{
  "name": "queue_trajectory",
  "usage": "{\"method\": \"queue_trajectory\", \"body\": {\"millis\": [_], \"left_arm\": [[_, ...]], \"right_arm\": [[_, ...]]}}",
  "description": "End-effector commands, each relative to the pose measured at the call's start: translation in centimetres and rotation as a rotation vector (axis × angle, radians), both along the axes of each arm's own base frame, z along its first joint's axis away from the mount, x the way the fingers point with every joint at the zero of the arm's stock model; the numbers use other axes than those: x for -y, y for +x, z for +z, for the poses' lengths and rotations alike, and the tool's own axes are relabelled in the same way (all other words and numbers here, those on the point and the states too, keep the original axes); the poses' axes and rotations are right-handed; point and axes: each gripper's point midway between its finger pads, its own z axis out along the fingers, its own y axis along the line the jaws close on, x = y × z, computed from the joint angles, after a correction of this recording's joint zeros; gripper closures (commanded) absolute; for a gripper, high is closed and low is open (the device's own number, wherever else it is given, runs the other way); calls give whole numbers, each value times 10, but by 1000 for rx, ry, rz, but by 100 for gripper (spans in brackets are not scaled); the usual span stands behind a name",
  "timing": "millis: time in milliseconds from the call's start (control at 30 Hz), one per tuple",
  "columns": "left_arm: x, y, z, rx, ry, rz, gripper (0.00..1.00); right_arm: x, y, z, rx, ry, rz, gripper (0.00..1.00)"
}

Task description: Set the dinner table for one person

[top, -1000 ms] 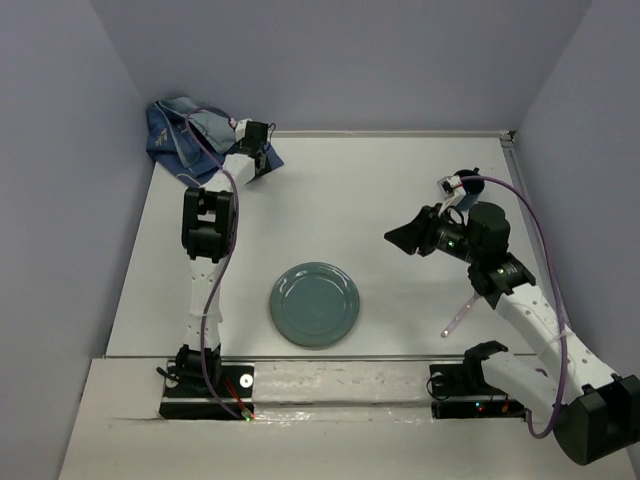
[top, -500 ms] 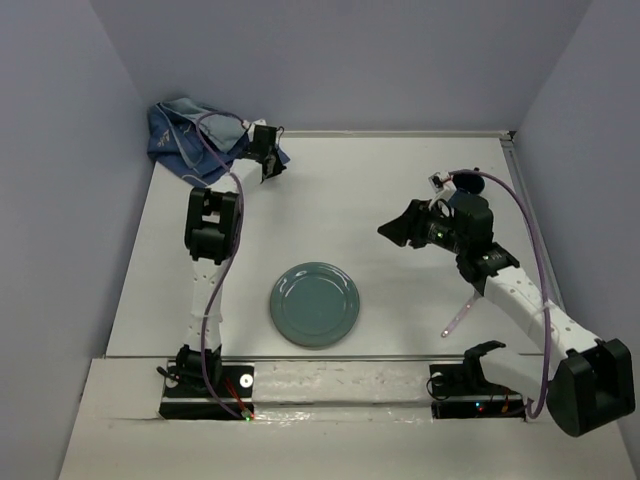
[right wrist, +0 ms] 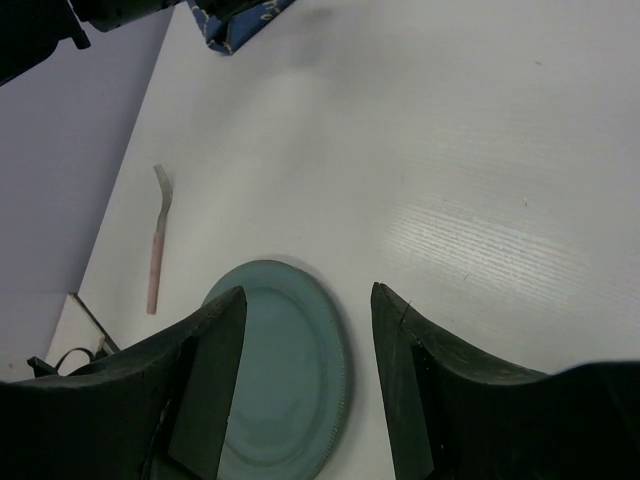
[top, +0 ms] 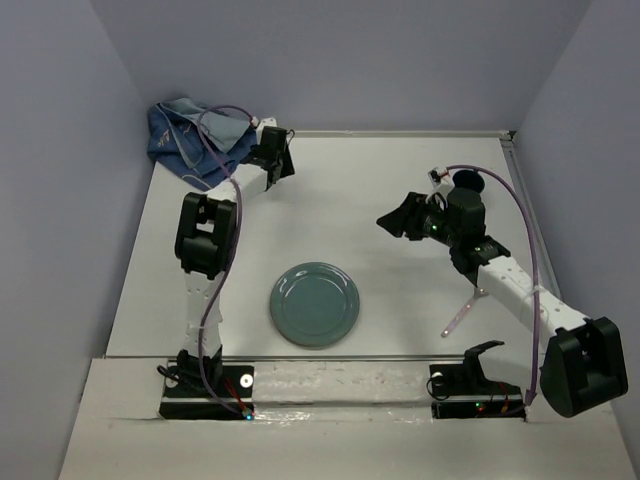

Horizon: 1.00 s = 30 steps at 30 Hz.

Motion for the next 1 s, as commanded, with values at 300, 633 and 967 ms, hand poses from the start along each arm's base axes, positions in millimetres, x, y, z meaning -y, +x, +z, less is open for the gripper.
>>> {"method": "queue_trajectory", "body": {"millis": [300,633,967], "left_arm": [[-91,29,-25,-135,181,18,43],[-74,24,-65,-269,169,-144,41],[-77,24,-81,-343,190,-127,100]], "right_arm": [[-4,-5,32,111,51,30,41],[-9,-2,32,109,63,49,41],[-8,0,37,126,63,41,42]]}}
